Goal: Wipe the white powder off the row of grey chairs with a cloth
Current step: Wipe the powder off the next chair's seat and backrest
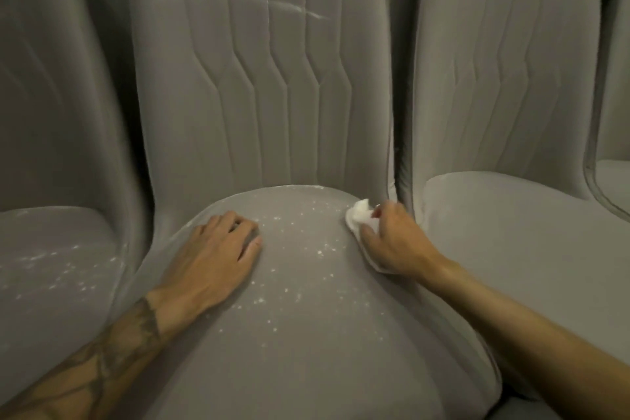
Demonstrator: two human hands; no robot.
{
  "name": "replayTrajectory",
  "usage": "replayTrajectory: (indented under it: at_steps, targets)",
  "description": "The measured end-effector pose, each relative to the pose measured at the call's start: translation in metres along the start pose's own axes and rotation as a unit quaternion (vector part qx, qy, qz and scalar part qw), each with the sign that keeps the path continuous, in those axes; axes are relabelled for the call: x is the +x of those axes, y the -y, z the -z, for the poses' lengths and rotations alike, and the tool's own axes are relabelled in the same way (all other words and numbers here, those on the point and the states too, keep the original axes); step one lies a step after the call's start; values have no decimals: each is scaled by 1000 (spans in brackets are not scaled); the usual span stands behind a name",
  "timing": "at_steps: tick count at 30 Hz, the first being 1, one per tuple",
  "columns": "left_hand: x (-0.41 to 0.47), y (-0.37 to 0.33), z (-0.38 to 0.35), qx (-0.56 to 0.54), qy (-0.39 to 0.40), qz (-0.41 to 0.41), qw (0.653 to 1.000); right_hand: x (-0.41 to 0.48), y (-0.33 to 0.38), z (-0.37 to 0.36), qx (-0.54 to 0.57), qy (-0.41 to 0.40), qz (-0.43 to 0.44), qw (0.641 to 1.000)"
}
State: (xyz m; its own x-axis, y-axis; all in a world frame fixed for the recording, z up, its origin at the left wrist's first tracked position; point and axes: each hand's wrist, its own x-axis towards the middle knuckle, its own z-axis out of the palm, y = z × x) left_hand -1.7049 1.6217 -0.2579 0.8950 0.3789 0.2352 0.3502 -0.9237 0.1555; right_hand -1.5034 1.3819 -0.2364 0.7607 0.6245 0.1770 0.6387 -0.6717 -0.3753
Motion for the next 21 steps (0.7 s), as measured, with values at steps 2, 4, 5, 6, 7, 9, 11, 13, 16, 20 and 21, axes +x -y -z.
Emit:
replayTrajectory:
  at_steps: [2, 4, 5, 6, 7, 9, 11, 13, 16, 20, 21]
  targets:
    - [-11, 20, 5, 1, 1, 5, 1000, 6, -1, 0, -20, -10, -46, 999]
    - [-23, 42, 9, 6, -5, 26, 1000, 17, 11, -5, -58, -28, -52, 997]
    - [-28, 51, 10, 6, -4, 31, 999, 20, 21, -13, -68, -30, -27, 997]
    - [-32, 59, 12, 5, -6, 33, 999, 24, 29, -25, -69, -38, 5, 997]
    - [-36, 66, 14, 3, -12, 33, 999, 27, 39, -35, -72, -48, 23, 996]
    - [-40, 74, 17, -1, -30, 28, 999, 27, 51, -43, -82, -39, 34, 995]
    - [-41, 75, 17, 4, -36, 22, 999, 30, 41, -38, -65, -32, 33, 997]
    - [-40, 73, 15, 8, -41, 19, 999, 38, 18, -32, -70, -41, 23, 996]
    - [-39, 69, 10, 0, -58, 30, 998, 55, 5, -31, -89, -47, -12, 995]
    - [-41, 62, 6, -4, -66, 48, 997, 59, 44, -46, -47, -17, 15, 999]
    - [-42, 61, 6, -6, -70, 51, 996, 55, 51, -48, -29, -13, 50, 998]
